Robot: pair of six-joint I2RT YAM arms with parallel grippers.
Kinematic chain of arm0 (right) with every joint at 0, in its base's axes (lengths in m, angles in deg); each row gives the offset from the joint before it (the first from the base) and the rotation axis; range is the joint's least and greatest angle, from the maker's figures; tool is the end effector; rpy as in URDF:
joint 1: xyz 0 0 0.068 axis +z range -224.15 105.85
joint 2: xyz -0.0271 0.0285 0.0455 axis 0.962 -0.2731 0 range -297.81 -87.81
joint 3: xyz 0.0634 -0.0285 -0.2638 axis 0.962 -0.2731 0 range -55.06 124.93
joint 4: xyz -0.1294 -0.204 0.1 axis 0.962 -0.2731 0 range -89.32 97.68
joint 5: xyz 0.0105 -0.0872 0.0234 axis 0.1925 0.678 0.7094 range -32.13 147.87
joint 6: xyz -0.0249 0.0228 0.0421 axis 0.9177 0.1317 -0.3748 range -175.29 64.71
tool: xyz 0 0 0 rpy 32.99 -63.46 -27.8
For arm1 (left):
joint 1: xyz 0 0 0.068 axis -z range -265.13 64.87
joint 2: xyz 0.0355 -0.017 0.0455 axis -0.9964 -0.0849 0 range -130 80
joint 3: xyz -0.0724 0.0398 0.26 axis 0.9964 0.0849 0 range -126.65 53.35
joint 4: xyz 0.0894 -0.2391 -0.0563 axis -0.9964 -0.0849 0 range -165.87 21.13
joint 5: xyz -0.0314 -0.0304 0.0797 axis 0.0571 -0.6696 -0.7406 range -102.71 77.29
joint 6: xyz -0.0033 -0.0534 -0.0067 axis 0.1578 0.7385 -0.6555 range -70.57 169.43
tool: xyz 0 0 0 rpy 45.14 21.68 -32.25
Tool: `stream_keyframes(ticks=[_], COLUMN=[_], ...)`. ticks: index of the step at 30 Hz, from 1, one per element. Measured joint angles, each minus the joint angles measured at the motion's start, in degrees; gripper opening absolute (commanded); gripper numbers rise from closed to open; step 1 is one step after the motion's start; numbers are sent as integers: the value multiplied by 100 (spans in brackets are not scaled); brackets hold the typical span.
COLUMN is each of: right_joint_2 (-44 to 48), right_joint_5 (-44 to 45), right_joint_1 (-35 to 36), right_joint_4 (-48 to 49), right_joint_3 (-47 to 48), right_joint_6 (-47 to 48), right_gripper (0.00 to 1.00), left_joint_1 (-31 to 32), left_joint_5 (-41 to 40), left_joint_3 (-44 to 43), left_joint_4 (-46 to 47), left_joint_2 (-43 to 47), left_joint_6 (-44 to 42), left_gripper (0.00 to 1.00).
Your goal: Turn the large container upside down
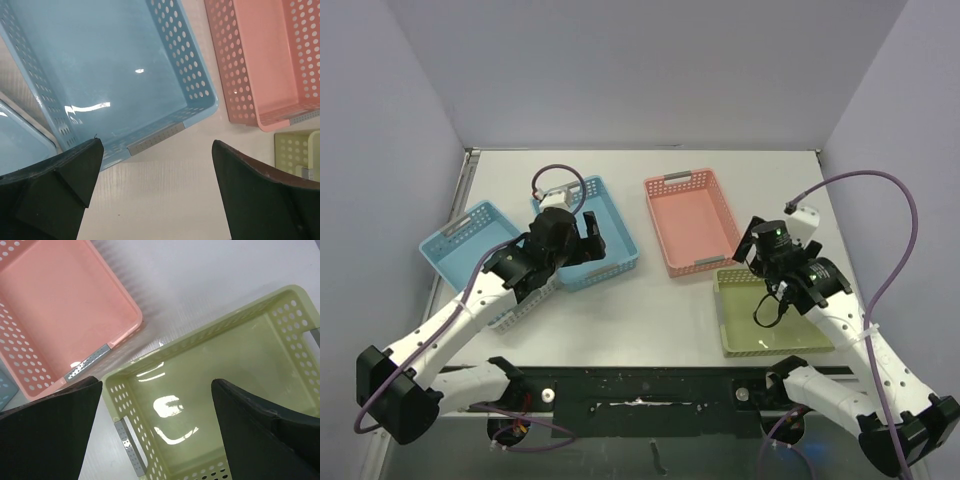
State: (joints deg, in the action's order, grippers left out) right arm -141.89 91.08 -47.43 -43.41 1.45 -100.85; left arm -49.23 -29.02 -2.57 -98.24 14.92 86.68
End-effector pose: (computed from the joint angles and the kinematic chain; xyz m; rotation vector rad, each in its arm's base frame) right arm 0.1659 0.0616 0.3198 0.6141 2.1649 -0.0409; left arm 0.2041 -0.1353 0.3057 -0.1807 2.2316 -0.3845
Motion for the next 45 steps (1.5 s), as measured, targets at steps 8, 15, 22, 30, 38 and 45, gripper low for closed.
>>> stream_keyframes(ticks=[8,15,22,30,38,45], right_joint_2=[-103,-365,-1464,-3021,-4798,-5630], right_joint_5=[57,-385,-1248,-1506,-1644,-1799], right_joint_1=[0,0,83,1023,1038,1038], right_joint_4=[26,638,896,1172,1464,1530], right_joint_3=[-28,-249,48,1408,2623,2889], right_joint_6=[-13,603,1097,1517,1792,1952], right_gripper=[98,98,98,85,60,34], left_joint_1=[0,466,1810,1668,1036,946], left_joint_5=[-66,-90,-507,-905,-1287,-960], left_joint_3=[0,7,-13,107,291,293], left_joint_4=[4,17,-262,-382,-669,-909], left_joint_2=[302,260,-402,208,1069,1071], left_joint_6=[-46,-138,-337,-9,413,479], left_gripper=[93,93,93,95,94,93])
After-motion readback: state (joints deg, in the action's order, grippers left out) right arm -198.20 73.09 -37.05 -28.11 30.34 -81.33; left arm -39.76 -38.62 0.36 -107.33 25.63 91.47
